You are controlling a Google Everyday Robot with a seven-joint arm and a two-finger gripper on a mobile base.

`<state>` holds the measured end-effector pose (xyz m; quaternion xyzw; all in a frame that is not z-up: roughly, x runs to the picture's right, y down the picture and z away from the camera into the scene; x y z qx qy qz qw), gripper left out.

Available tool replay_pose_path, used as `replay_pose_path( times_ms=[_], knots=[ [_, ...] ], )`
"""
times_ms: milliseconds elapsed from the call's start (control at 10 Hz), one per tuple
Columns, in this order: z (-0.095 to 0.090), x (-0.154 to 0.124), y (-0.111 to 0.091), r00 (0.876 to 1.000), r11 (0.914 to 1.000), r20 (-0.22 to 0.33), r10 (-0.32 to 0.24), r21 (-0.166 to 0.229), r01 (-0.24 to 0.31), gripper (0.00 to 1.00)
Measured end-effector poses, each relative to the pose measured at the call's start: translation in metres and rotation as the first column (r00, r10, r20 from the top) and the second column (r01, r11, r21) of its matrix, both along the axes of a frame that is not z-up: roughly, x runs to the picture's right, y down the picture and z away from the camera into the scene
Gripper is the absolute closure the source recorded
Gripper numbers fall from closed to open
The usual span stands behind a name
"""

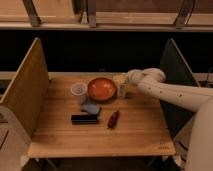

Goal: Knock the bottle over

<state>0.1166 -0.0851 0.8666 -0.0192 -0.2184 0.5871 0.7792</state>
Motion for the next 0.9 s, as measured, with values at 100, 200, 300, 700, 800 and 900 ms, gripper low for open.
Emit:
replay_pose_path(
  times_ms=[100, 200, 300, 700, 800, 900],
  knots=[
    [0.0, 0.0, 0.0, 1.0, 1.0, 0.0, 0.0, 0.0, 0.0, 0.2],
    [0.0, 0.0, 0.0, 1.0, 1.0, 0.0, 0.0, 0.0, 0.0, 0.2],
    [0.0, 0.0, 0.0, 1.0, 1.0, 0.0, 0.0, 0.0, 0.0, 0.2],
    [0.0, -0.0002, -0.0003, 1.0, 1.0, 0.0, 0.0, 0.001, 0.0, 0.2],
    [0.0004, -0.0009, 0.0011, 1.0, 1.0, -0.003, -0.001, -0.005, 0.001, 0.2],
    [0.0009, -0.0012, 0.0051, 1.0, 0.9998, -0.007, 0.004, -0.021, -0.004, 0.2]
  ],
)
